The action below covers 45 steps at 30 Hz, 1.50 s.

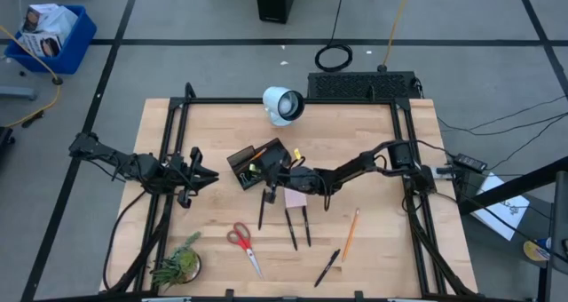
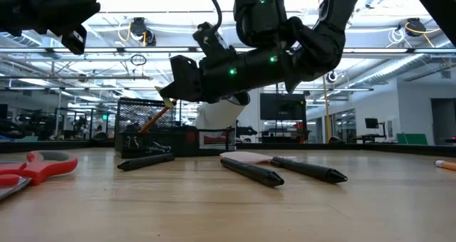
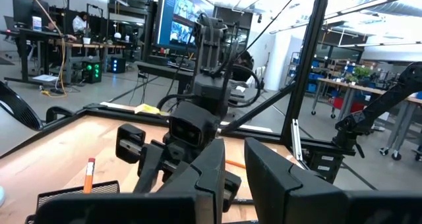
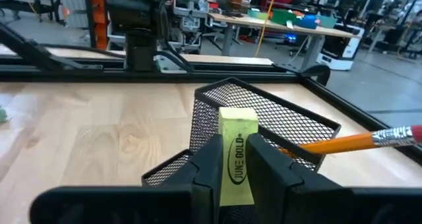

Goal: Pick and place office supplies into organizer
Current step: Put the green eraser into the black desk organizer

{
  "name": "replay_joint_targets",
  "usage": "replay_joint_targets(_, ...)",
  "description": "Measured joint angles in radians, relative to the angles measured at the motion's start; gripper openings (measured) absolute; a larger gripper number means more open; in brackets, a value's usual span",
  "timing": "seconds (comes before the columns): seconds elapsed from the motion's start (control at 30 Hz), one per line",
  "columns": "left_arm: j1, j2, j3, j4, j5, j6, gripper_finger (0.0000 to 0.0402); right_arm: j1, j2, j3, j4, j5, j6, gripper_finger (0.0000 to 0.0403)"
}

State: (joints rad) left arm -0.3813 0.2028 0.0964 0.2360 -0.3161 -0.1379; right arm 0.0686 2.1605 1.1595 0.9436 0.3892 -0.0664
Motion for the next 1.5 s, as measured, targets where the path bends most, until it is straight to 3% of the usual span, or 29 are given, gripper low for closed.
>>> replay_joint_targets(0.13,0.000,0.000,0.000,0.000,0.000,0.000,0.0063,0.000,0.000,0.000,0.001,-0.052,0.003,0.0055)
replay_joint_targets(0.37,0.000,0.000,0.000,0.000,0.000,0.000,0.0063,-0.002,0.000,0.000,0.001,-0.051,0.001,0.0061)
replay_joint_targets(0.93,0.000,0.000,0.000,0.000,0.000,0.000,0.0063,-0.005,0.036,0.000,0.025,-0.022,0.005,0.0158)
replay_joint_targets(1.13,0.000,0.000,0.000,0.000,0.000,0.000,0.0063,0.003,0.053,-0.001,0.043,-0.023,-0.027,0.0161)
replay_joint_targets(1.37,0.000,0.000,0.000,0.000,0.000,0.000,0.0063,0.080,-0.019,-0.006,0.047,-0.026,-0.162,0.0164)
replay_joint_targets(1.5,0.000,0.000,0.000,0.000,0.000,0.000,0.0063,0.102,-0.029,-0.006,0.024,-0.089,-0.139,0.0163)
